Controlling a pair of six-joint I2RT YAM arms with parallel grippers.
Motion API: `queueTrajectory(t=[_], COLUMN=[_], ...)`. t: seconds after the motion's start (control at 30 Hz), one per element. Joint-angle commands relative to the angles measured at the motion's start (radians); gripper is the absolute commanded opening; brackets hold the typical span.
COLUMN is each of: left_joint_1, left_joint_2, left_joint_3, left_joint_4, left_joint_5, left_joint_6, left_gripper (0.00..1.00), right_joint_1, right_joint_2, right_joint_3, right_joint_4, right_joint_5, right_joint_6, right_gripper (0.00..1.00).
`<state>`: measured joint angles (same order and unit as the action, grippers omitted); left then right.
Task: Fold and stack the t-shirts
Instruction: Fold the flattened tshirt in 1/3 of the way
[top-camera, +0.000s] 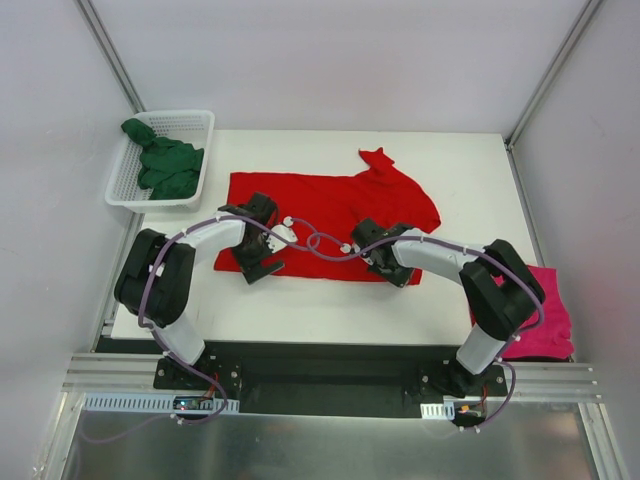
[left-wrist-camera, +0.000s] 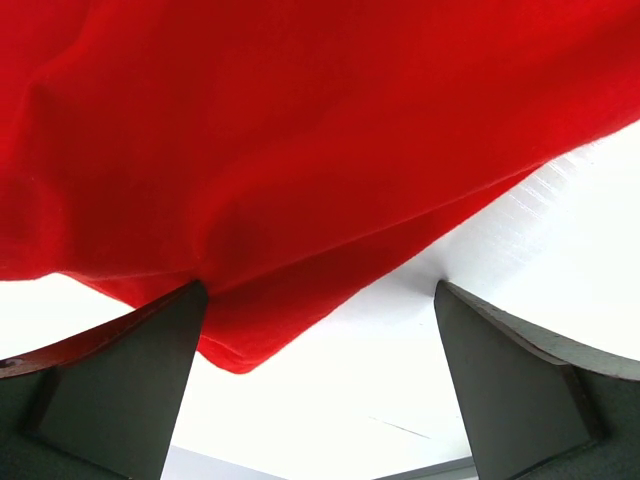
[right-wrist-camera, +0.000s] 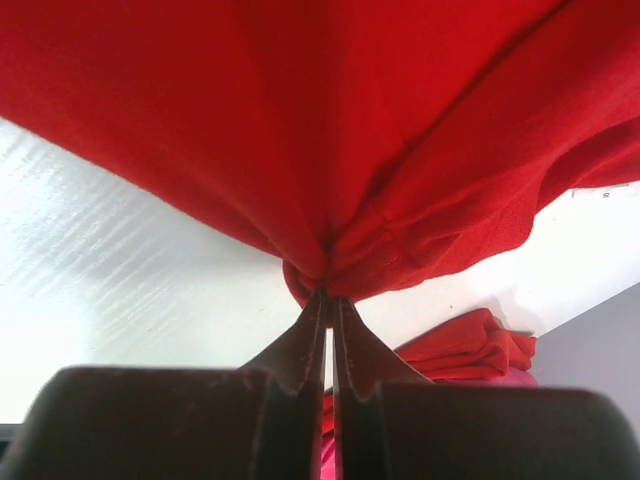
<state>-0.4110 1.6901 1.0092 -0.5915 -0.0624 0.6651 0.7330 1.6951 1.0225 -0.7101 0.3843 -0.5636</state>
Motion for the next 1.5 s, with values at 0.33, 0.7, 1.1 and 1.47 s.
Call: queueTrajectory(t=[0.33,0.7,1.1,1.47], left_joint_1=[0.035,0.077,0.083,0.118], left_joint_2=[0.080,0.154,0.071,0.034], left_joint_3=[0.002,0.098,0.039,-0.008], left_joint_4=[-0.005,-0.053,-0.082,-0.082], left_joint_5=[0.019,0.059,0.035,-0.004], left_joint_6=[-0.045,-0.022,0.034,0.064], left_gripper=[0.99,0.03,0.00,0.00], right_joint_1=[-0.017,-0.017,-0.018,-0.018], right_joint_2=[-0.017,-0.006,-0.005,-0.055], right_joint_3=[0.040,0.100,0.071,-0.032], right_joint_4=[-0.071,-0.109,-0.072,-0.066], right_joint_5=[-0.025,-0.045,-0.013,-0.009], right_joint_6=[-0.016,-0.001,-0.030,-0.064], right_gripper=[0.01,0.01,0.01,0.01])
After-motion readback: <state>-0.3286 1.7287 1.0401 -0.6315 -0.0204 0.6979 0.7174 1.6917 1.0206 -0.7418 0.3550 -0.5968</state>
